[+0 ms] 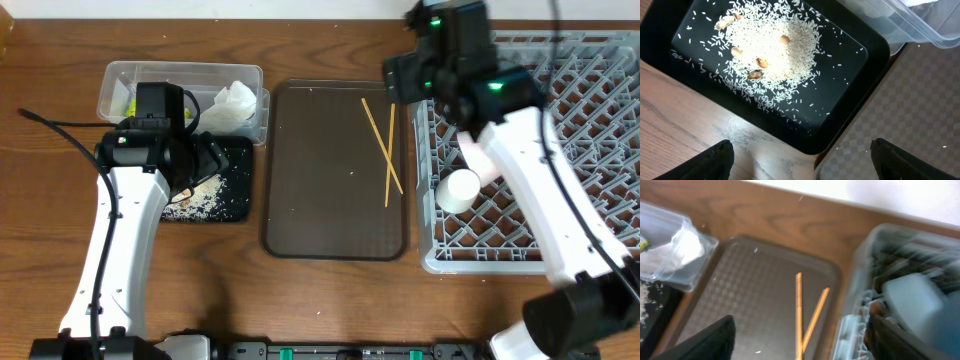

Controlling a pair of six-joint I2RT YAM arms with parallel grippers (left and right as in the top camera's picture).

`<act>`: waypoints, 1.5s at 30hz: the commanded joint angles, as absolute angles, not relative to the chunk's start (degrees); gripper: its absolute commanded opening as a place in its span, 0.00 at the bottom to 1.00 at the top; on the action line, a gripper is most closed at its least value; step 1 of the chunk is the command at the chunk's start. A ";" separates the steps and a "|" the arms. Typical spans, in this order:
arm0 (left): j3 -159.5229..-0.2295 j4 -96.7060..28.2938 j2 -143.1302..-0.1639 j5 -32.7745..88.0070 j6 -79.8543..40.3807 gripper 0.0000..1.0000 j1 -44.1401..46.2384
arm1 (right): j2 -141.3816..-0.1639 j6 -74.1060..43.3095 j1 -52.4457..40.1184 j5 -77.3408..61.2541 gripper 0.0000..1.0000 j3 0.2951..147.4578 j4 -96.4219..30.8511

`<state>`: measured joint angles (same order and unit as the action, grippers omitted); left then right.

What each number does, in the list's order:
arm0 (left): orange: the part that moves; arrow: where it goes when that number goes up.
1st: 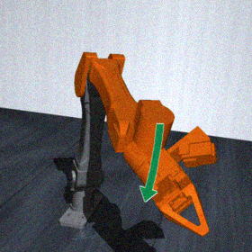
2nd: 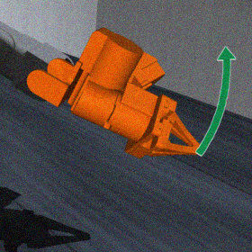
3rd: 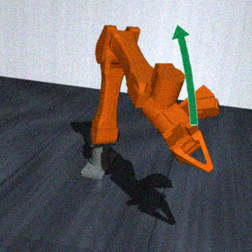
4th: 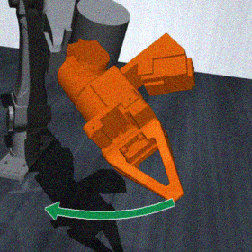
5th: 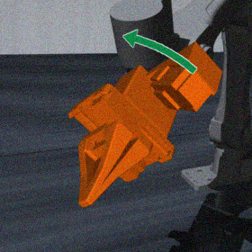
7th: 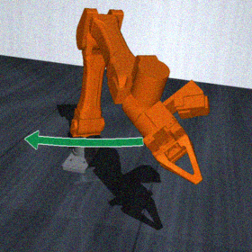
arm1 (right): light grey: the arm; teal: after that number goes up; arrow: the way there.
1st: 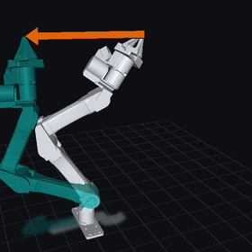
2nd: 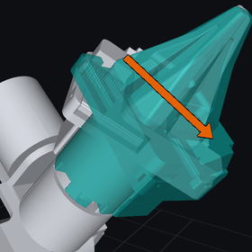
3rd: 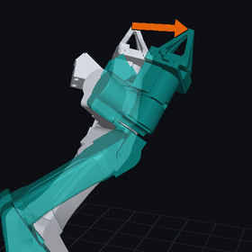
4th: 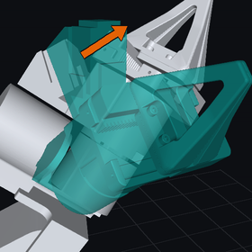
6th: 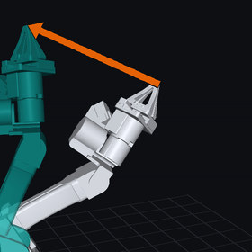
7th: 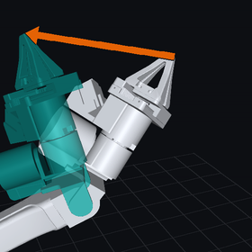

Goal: Sort waste into correct bins and load items into the dishwasher rack
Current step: 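Move the right gripper over the chopsticks on the brown tray, then lower the right gripper and grasp one wooden chopstick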

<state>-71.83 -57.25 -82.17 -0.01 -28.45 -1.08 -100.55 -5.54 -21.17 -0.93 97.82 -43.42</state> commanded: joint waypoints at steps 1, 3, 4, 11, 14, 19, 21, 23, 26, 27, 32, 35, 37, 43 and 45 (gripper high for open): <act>-72.99 -57.60 -81.60 -0.69 -28.10 0.90 -1.32 | -106.13 -7.70 -24.05 -1.21 0.73 98.08 -44.23; -72.99 -57.60 -81.60 -0.71 -28.10 0.90 -1.32 | -108.62 -8.62 -25.28 0.43 0.70 98.08 -44.71; -72.99 -57.60 -81.60 -0.71 -28.10 0.90 -1.32 | -109.62 -8.99 -25.65 1.28 0.68 98.08 -45.06; -72.99 -57.60 -81.60 -0.71 -28.10 0.90 -1.32 | -116.57 -8.03 -26.33 2.33 0.53 98.08 -47.86; -72.99 -57.60 -81.60 -0.69 -28.10 0.90 -1.32 | -119.09 -7.18 -26.55 2.59 0.46 98.08 -48.27; -72.99 -57.60 -81.60 -0.69 -28.10 0.90 -1.32 | -122.17 -6.55 -26.55 2.85 0.39 98.08 -49.21; -72.99 -57.58 -81.60 -0.69 -28.10 0.90 -1.32 | -123.26 -6.31 -26.55 3.46 0.39 98.08 -49.52; -72.99 -57.58 -81.60 -0.71 -28.10 0.90 -1.32 | -124.07 -6.15 -26.55 4.36 0.39 98.08 -49.56; -72.99 -57.58 -81.60 -0.71 -28.10 0.90 -1.32 | -125.14 -6.09 -26.55 5.50 0.39 98.08 -49.63; -72.99 -57.60 -81.60 -0.71 -28.10 0.90 -1.32 | -125.43 -5.98 -26.52 5.72 0.39 98.08 -49.76; -72.99 -57.60 -81.60 -0.69 -28.10 0.90 -1.32 | -126.78 -4.19 -26.48 5.76 0.37 98.06 -50.37; -72.99 -57.60 -81.60 -0.71 -28.10 0.90 -1.32 | -127.44 -3.97 -26.57 5.78 0.36 98.02 -50.46; -72.99 -57.60 -81.60 -0.71 -28.10 0.90 -1.32 | -127.74 -3.97 -26.55 5.76 0.35 97.97 -50.50; -72.99 -57.60 -81.60 -0.69 -28.10 0.90 -1.32 | -128.33 -1.80 -26.55 5.78 0.34 97.73 -50.78; -72.99 -57.60 -81.60 -0.71 -28.08 0.90 -1.32 | -128.33 -1.04 -26.55 5.78 0.34 97.73 -50.83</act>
